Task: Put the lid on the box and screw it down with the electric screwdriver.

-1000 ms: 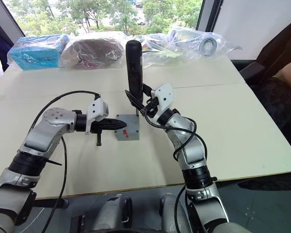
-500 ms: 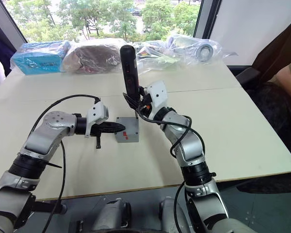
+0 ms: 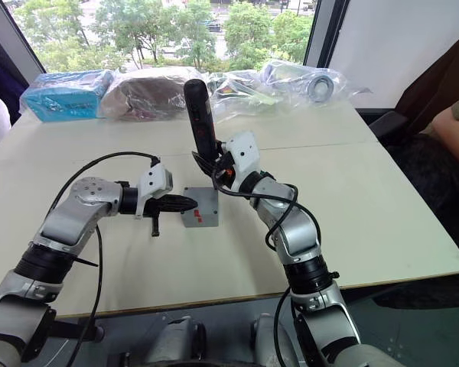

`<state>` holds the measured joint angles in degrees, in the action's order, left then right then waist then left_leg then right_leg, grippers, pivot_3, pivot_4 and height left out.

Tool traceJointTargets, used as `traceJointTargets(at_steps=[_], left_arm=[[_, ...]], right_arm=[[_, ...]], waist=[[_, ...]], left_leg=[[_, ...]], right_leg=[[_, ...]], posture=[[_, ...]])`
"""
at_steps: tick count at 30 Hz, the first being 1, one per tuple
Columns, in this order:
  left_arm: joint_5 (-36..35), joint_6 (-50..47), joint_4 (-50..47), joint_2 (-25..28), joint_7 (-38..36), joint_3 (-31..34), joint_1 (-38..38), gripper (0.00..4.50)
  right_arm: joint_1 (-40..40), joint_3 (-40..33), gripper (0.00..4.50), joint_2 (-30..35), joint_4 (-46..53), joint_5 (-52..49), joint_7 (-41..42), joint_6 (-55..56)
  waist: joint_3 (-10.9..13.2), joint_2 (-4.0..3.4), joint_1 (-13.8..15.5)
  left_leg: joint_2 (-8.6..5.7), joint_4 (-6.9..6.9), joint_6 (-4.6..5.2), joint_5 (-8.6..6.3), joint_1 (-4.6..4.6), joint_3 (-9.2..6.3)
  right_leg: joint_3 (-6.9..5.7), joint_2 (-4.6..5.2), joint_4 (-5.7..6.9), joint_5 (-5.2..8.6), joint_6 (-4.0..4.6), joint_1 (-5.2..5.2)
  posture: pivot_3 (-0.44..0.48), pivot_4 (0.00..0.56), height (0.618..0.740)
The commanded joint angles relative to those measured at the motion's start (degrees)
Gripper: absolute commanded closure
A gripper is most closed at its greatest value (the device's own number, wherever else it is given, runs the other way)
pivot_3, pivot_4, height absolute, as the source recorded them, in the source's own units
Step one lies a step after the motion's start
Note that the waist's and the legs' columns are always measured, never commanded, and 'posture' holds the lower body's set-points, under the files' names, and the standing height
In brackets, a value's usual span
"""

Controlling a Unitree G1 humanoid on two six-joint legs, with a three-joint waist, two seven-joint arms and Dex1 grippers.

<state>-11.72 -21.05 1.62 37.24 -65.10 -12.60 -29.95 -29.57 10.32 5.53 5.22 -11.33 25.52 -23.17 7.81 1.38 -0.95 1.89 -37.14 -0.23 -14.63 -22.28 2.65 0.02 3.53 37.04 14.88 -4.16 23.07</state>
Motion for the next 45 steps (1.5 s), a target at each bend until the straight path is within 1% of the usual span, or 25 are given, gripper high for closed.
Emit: traceJointTargets(at_steps=[1, 15, 18, 20, 22, 25, 27, 29, 30, 33, 35, 37, 39, 40, 43, 45], left_arm=[[0.70, -0.73, -0.52, 0.69, -0.21, -0.40, 0.57, 4.50], [0.92, -0.74, -0.38, 0.80, -0.21, -0.54, 0.84, 4.50], [0.50, -0.99, -0.94, 0.85, -0.33, -0.24, 0.68, 4.50], [0.14, -1.10, -1.34, 0.83, -0.45, -0.02, 0.53, 4.50], [-0.47, -0.90, -2.16, 0.96, -1.27, 0.02, 0.54, 4.50], [-1.14, -0.47, -3.22, 1.15, -2.08, 0.30, 0.52, 4.50], [-2.01, -0.72, -3.93, 1.01, -2.11, 1.11, 0.06, 4.50], [-3.75, -1.27, -5.28, 0.95, -2.39, 2.33, -0.45, 4.50], [-4.36, -1.48, -5.77, 0.94, -2.54, 2.74, -0.61, 4.50], [-6.83, -3.25, -8.22, 1.24, -2.39, 4.72, -1.96, 4.50], [-8.30, -4.05, -9.79, 1.91, -2.62, 6.02, -3.10, 4.50], [-9.49, -4.86, -11.29, 2.47, -2.60, 6.98, -3.66, 4.50], [-10.85, -5.73, -13.03, 3.34, -2.85, 8.11, -3.96, 4.50], [-11.38, -6.03, -13.70, 3.69, -2.84, 8.45, -3.93, 4.50], [-13.08, -7.07, -15.84, 4.97, -2.58, 10.16, -4.03, 4.50], [-13.69, -7.56, -16.59, 5.38, -2.00, 10.84, -4.07, 4.50]], right_arm=[[5.38, 3.87, 2.65, 1.40, -7.26, 1.82, 0.36, -8.17], [4.47, 3.50, 2.65, 1.91, -6.17, 2.03, 0.17, -7.63], [3.19, 2.36, 2.65, 1.85, -3.59, 1.56, 0.07, -5.72], [2.72, 2.27, 2.65, 2.52, -1.33, 1.74, 1.14, -2.04], [2.05, -0.31, 2.65, 1.59, 1.89, -0.57, 0.69, -0.35], [-1.04, -4.30, 2.65, 1.99, 8.44, -4.45, 0.36, -2.91], [-4.67, -7.22, 2.65, 3.20, 12.38, -7.73, -0.14, -7.89], [-9.03, -11.29, 2.65, 4.43, 14.82, -11.75, -1.72, -13.73], [-10.41, -12.69, 2.65, 4.78, 15.38, -13.24, -2.47, -15.94], [-17.40, -20.79, 2.65, 7.62, 14.72, -19.54, -7.22, -29.34], [-21.82, -23.51, 2.65, 13.04, 12.11, -20.75, -8.34, -40.85], [-24.45, -22.66, 2.65, 19.35, 9.75, -20.89, -7.86, -50.78], [-25.94, -20.34, 2.65, 26.05, 7.59, -21.92, -4.87, -57.60], [-26.37, -19.66, 2.65, 28.03, 6.99, -22.31, -3.97, -59.56], [-28.13, -17.54, 2.65, 33.19, 0.28, -20.92, -3.66, -67.83], [-27.98, -14.72, 2.65, 35.54, -2.65, -20.06, -4.01, -69.21]], waist=[[-0.07, 0.03, -0.01], [-0.16, 0.04, -0.01], [-0.15, 0.02, 0.02], [-0.10, -0.04, 0.06], [-0.03, -0.09, 0.12], [0.33, -0.28, 0.12], [0.58, -0.43, 0.17], [0.91, -0.45, 0.19], [1.16, -0.45, 0.21], [1.59, -0.41, 0.19], [1.85, -0.39, 0.32], [1.89, -0.37, 0.35], [1.90, -0.36, 0.29], [1.93, -0.39, 0.25], [2.03, -0.44, -0.12], [2.11, -0.44, -0.18]], left_leg=[[0.01, 0.01, 0.00, 0.00, 0.01, 0.00], [0.03, 0.10, -0.01, -0.01, 0.03, -0.03], [0.04, 0.13, -0.02, -0.01, 0.03, -0.06], [0.04, 0.15, -0.02, -0.02, 0.00, -0.07], [0.04, 0.18, -0.02, -0.02, -0.12, -0.08], [0.05, 0.21, -0.02, -0.02, -0.25, -0.10], [0.04, 0.19, -0.02, -0.01, -0.58, -0.09], [0.01, 0.01, -0.03, 0.01, -1.19, -0.08], [-0.02, -0.06, -0.06, 0.03, -1.35, -0.06], [-0.02, -0.08, -0.06, 0.05, -1.57, -0.09], [-0.02, -0.08, -0.06, 0.04, -1.64, -0.12], [-0.04, -0.07, -0.06, 0.04, -1.77, -0.18], [-0.07, -0.04, -0.04, 0.04, -1.82, -0.16], [-0.08, -0.01, -0.02, 0.02, -1.85, -0.13], [-0.08, -0.01, 0.05, -0.01, -2.07, -0.04], [-0.08, -0.01, 0.06, -0.02, -2.11, -0.01]], right_leg=[[0.00, 0.01, 0.00, 0.01, 0.01, 0.00], [-0.02, 0.14, -0.06, 0.09, 0.08, 0.00], [-0.03, 0.23, -0.10, 0.10, 0.09, 0.02], [-0.03, 0.27, -0.15, 0.10, 0.10, 0.04], [-0.03, 0.30, -0.21, 0.10, 0.10, 0.14], [-0.04, 0.31, -0.29, 0.10, 0.10, 0.23], [-0.05, 0.33, -0.30, 0.09, 0.10, 0.49], [-0.05, 0.33, -0.11, 0.05, 0.09, 1.14], [-0.04, 0.33, 0.04, 0.04, 0.08, 1.35], [-0.10, 0.19, 0.05, -0.03, -0.04, 1.54], [-0.14, 0.15, 0.05, -0.07, -0.12, 1.57], [-0.21, 0.16, 0.00, -0.07, -0.11, 1.62], [-0.20, 0.18, -0.08, -0.06, -0.10, 1.64], [-0.20, 0.19, -0.14, -0.06, -0.10, 1.65], [-0.15, 0.12, -0.18, -0.08, -0.15, 1.89], [-0.13, 0.06, -0.14, -0.09, -0.18, 1.98]], posture=[[0.000, 0.150, 0.740], [0.000, 0.150, 0.740], [0.000, 0.150, 0.740], [0.000, 0.150, 0.740], [0.000, 0.150, 0.740], [0.000, 0.150, 0.740], [0.000, 0.150, 0.740], [0.000, 0.150, 0.740], [0.000, 0.150, 0.740], [0.000, 0.150, 0.740], [0.000, 0.150, 0.740], [0.000, 0.150, 0.740], [0.000, 0.150, 0.740], [0.000, 0.150, 0.740], [0.000, 0.150, 0.740], [0.000, 0.150, 0.740]])
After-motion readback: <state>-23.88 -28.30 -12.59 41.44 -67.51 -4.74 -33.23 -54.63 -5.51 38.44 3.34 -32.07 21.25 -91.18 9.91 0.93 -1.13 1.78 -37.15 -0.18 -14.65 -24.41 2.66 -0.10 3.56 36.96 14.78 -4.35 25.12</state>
